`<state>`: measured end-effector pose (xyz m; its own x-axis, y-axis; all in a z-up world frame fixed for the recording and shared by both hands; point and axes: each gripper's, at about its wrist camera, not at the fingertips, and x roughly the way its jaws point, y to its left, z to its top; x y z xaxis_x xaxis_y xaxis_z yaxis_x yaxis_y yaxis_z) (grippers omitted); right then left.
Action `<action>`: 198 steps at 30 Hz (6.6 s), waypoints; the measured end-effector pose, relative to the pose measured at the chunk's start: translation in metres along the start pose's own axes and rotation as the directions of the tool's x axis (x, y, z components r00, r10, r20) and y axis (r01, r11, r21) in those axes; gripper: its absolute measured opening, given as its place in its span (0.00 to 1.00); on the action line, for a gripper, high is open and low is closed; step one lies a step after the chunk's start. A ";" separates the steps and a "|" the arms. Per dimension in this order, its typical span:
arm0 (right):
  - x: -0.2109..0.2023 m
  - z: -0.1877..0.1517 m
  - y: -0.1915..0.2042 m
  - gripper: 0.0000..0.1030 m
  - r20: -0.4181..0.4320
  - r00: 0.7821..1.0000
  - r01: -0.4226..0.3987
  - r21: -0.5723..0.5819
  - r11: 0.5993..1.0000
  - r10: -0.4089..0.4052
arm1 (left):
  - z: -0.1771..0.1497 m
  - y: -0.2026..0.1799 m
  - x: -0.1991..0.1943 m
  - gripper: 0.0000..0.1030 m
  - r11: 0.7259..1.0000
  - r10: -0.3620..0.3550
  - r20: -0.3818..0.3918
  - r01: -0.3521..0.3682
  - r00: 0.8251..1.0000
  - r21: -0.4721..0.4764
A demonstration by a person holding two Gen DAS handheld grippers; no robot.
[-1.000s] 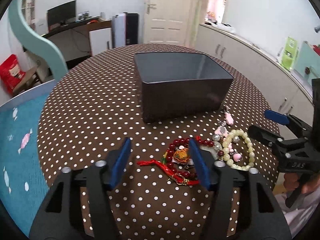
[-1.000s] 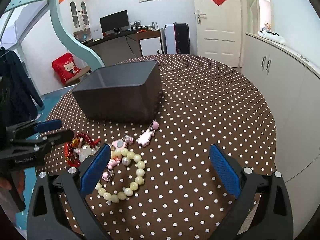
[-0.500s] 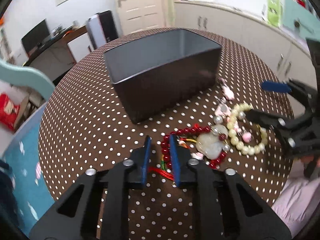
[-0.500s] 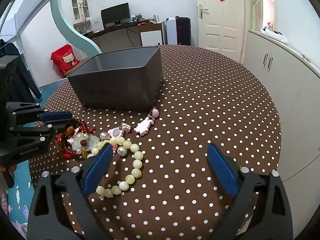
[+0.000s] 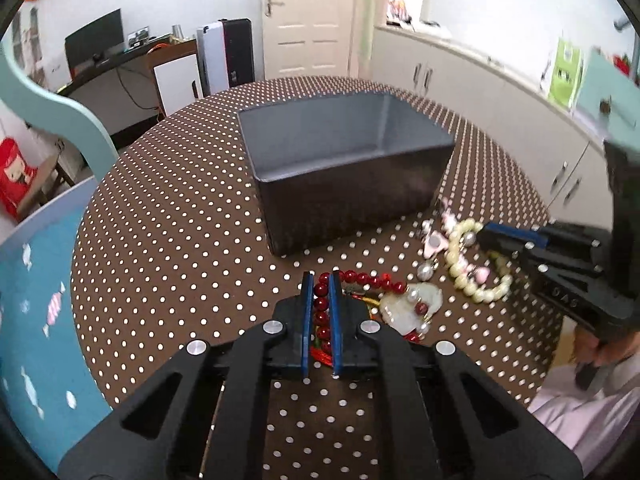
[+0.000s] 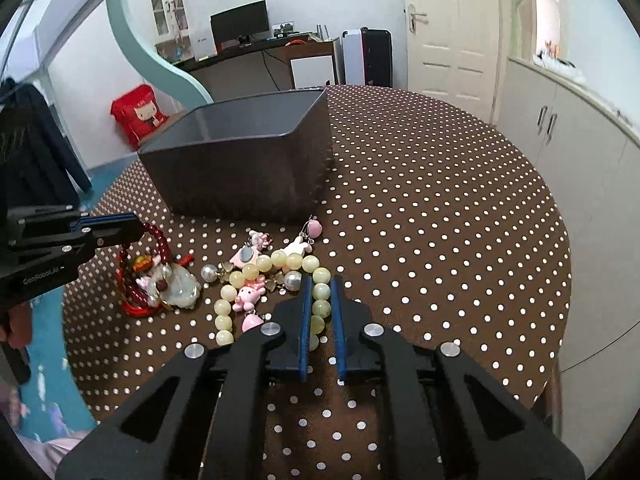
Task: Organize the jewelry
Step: 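Grasp the red bead bracelet with the left tool while the right grasps the pearl bracelet, then carry both bracelets over the grey box and open both tools, then withdraw both tools toward the remaining pendants and charms, then grasp the jade pendant with the right tool while the left grasps the red string charm, then carry the jade pendant and red string charm over the grey box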
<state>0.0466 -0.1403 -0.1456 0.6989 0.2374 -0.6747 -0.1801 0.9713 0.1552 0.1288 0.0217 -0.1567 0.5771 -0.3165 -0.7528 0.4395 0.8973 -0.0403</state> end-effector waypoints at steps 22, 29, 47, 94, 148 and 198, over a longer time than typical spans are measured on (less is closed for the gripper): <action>-0.049 0.046 0.007 0.08 0.163 0.985 -0.051 -0.042 0.998 0.057 | 0.008 0.005 -0.061 0.07 0.982 -0.026 0.240 0.070 0.971 -0.175; -0.061 0.063 0.009 0.08 0.209 0.975 -0.055 -0.064 0.996 0.068 | 0.019 0.006 -0.072 0.07 0.980 -0.032 0.289 0.087 0.957 -0.180; -0.036 0.112 0.028 0.08 0.236 0.961 -0.111 -0.149 0.983 0.145 | 0.081 0.013 -0.070 0.07 0.966 -0.086 0.359 0.165 0.929 -0.197; -0.037 0.080 0.019 0.70 0.165 0.974 -0.140 -0.104 0.985 0.156 | 0.037 -0.007 -0.050 0.84 0.980 0.016 0.224 0.029 0.974 -0.198; -0.001 0.022 0.044 0.17 -0.040 0.951 -0.309 -0.213 0.927 0.308 | -0.035 -0.017 -0.018 0.45 0.965 0.144 -0.067 -0.155 0.987 -0.209; -0.020 0.064 0.038 0.26 0.052 0.975 -0.199 -0.235 0.952 0.216 | 0.039 -0.012 -0.097 0.03 0.969 -0.023 0.240 0.080 0.970 -0.232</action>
<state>0.0700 -0.1076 -0.0804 0.6781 0.4423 -0.5869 -0.4728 0.8740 0.1124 0.0939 0.0297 -0.0574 0.7154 -0.4015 -0.5718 0.3128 0.9159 -0.2518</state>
